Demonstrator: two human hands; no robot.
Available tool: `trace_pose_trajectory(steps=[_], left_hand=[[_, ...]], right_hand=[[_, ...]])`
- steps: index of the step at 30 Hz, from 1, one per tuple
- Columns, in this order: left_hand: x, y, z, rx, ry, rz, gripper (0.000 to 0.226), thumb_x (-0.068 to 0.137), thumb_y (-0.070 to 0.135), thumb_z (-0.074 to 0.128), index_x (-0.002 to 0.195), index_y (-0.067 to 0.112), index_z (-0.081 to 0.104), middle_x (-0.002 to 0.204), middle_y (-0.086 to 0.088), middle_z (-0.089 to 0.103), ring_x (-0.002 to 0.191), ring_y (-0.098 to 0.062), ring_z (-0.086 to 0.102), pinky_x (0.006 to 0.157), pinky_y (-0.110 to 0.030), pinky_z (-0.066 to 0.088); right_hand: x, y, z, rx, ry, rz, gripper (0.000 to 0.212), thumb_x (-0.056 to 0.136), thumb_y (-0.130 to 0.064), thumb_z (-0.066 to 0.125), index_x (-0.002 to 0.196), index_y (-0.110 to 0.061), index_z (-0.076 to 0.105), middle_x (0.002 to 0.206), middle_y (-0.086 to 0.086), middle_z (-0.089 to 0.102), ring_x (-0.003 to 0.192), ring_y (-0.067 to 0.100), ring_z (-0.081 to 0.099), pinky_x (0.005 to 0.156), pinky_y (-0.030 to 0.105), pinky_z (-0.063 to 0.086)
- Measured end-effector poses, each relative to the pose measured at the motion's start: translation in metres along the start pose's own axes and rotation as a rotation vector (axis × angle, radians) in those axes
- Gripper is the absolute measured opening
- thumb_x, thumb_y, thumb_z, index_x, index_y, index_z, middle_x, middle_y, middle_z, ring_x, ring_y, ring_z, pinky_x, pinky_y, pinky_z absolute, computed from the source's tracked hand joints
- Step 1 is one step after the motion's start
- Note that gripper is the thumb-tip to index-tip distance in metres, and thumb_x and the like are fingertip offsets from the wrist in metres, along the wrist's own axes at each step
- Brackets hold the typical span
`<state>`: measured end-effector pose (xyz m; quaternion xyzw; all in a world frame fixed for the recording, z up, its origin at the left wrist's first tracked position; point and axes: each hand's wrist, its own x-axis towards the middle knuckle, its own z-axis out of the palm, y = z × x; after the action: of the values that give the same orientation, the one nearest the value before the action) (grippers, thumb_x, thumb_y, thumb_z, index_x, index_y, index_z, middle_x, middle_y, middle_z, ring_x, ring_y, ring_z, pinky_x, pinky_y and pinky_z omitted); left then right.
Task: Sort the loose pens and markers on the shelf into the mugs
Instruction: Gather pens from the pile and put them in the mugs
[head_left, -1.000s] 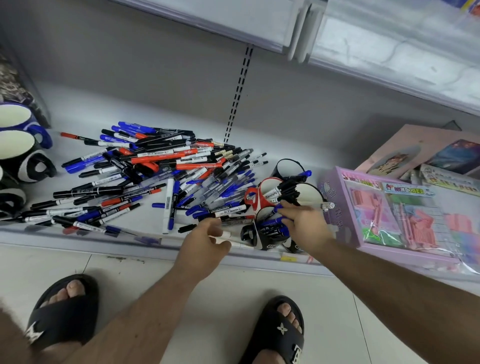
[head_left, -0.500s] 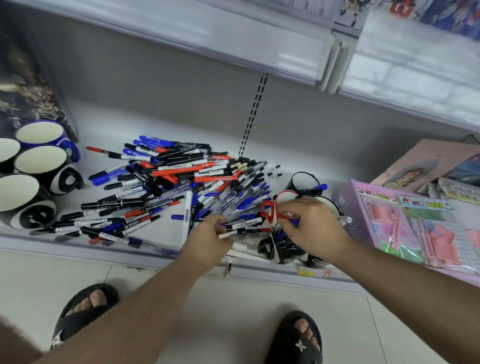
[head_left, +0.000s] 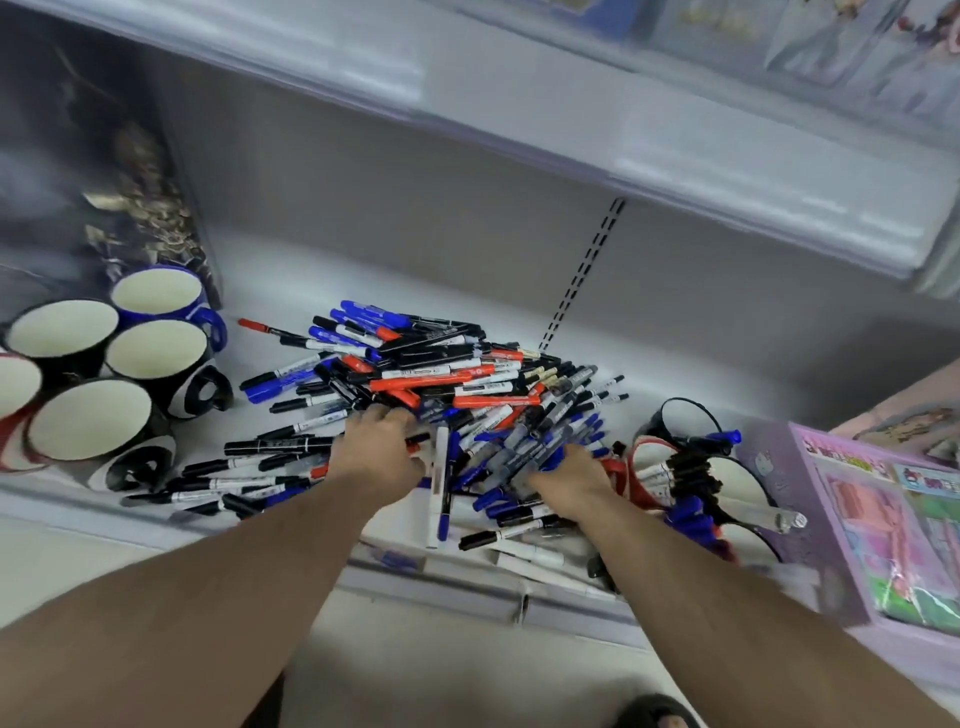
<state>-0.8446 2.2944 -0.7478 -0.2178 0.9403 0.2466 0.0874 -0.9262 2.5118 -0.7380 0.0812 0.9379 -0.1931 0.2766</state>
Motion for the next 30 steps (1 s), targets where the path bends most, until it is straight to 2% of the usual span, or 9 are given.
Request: trace_pose_trajectory(steps=[2, 6, 9, 11, 15, 18, 24, 27, 30], left_hand=[[0.012, -0.012, -0.003, 0.115, 0.014, -0.046, 0.071, 0.081, 0.043, 0.067, 0.145, 0.032, 0.038, 0.154, -0.002, 0.029, 0.141, -0.029, 0.023, 0.112, -0.051, 0.029], [0.027, -0.041, -0.007, 0.204, -0.025, -0.221, 0.104, 0.067, 0.075, 0.065, 0.151, 0.038, 0.016, 0.163, -0.006, -0.007, 0.147, -0.043, -0.01, 0.112, -0.071, 0.009], [0.038, -0.061, -0.005, 0.243, -0.125, -0.289, 0.129, 0.055, 0.09, 0.06, 0.153, 0.041, -0.008, 0.161, -0.008, -0.021, 0.144, -0.048, -0.02, 0.107, -0.075, 0.01], [0.044, -0.072, -0.001, 0.2, -0.23, -0.315, 0.138, 0.048, 0.09, 0.064, 0.151, 0.044, -0.015, 0.161, -0.008, -0.022, 0.143, -0.05, -0.017, 0.108, -0.075, 0.019], [0.044, -0.072, 0.012, 0.303, -0.365, -0.263, 0.152, 0.041, 0.087, 0.071, 0.151, 0.037, -0.021, 0.155, -0.015, 0.009, 0.138, -0.046, 0.015, 0.102, -0.063, 0.036], [0.039, -0.065, 0.02, 0.43, -0.305, -0.168, 0.148, 0.049, 0.078, 0.076, 0.154, 0.029, -0.016, 0.142, -0.019, 0.026, 0.128, -0.04, 0.031, 0.1, -0.053, 0.038], [0.027, -0.062, 0.026, 0.563, -0.157, 0.006, 0.121, 0.07, 0.07, 0.069, 0.156, 0.019, 0.002, 0.139, -0.012, 0.044, 0.127, -0.03, 0.045, 0.103, -0.051, 0.031], [0.022, -0.063, 0.027, 0.618, -0.075, 0.042, 0.095, 0.077, 0.065, 0.065, 0.147, 0.015, 0.027, 0.131, -0.004, 0.054, 0.118, -0.024, 0.055, 0.102, -0.05, 0.027], [0.022, -0.066, 0.027, 0.564, -0.108, 0.075, 0.073, 0.082, 0.058, 0.065, 0.135, 0.015, 0.039, 0.126, -0.005, 0.057, 0.114, -0.025, 0.057, 0.097, -0.043, 0.038]], right_hand=[[0.013, -0.004, 0.011, -0.05, 0.051, 0.055, 0.095, 0.071, -0.065, 0.063, 0.147, -0.021, 0.027, 0.136, 0.015, 0.05, 0.117, 0.034, 0.055, 0.094, 0.043, 0.053], [0.031, -0.012, 0.023, -0.098, 0.085, 0.128, 0.11, 0.071, -0.086, 0.049, 0.155, -0.029, 0.007, 0.158, 0.019, 0.019, 0.133, 0.044, 0.038, 0.102, 0.047, 0.045], [0.036, -0.016, 0.032, -0.068, 0.038, 0.124, 0.114, 0.065, -0.088, 0.05, 0.155, -0.035, 0.004, 0.158, 0.019, 0.017, 0.136, 0.046, 0.033, 0.108, 0.052, 0.038], [0.034, -0.019, 0.037, -0.081, -0.002, 0.088, 0.115, 0.06, -0.092, 0.049, 0.154, -0.038, 0.008, 0.157, 0.02, 0.017, 0.136, 0.047, 0.033, 0.109, 0.055, 0.036], [0.029, -0.026, 0.046, -0.051, -0.024, -0.044, 0.101, 0.07, -0.08, 0.058, 0.151, -0.031, 0.023, 0.144, 0.015, 0.039, 0.127, 0.039, 0.043, 0.102, 0.045, 0.044], [0.024, -0.032, 0.054, -0.061, -0.053, -0.129, 0.099, 0.072, -0.073, 0.062, 0.153, -0.034, 0.019, 0.14, 0.008, 0.045, 0.126, 0.033, 0.042, 0.092, 0.037, 0.047], [0.014, -0.028, 0.049, 0.002, -0.13, -0.16, 0.097, 0.078, -0.056, 0.068, 0.156, -0.037, 0.013, 0.161, 0.007, 0.016, 0.139, 0.035, 0.036, 0.106, 0.038, 0.038], [0.009, -0.021, 0.044, -0.079, -0.07, -0.16, 0.09, 0.078, -0.061, 0.063, 0.154, -0.039, 0.019, 0.164, 0.004, 0.01, 0.146, 0.034, 0.023, 0.111, 0.044, 0.033], [0.0, -0.017, 0.036, -0.169, 0.035, -0.202, 0.084, 0.079, -0.067, 0.058, 0.152, -0.039, 0.026, 0.163, 0.007, 0.013, 0.148, 0.035, 0.014, 0.114, 0.05, 0.027]])
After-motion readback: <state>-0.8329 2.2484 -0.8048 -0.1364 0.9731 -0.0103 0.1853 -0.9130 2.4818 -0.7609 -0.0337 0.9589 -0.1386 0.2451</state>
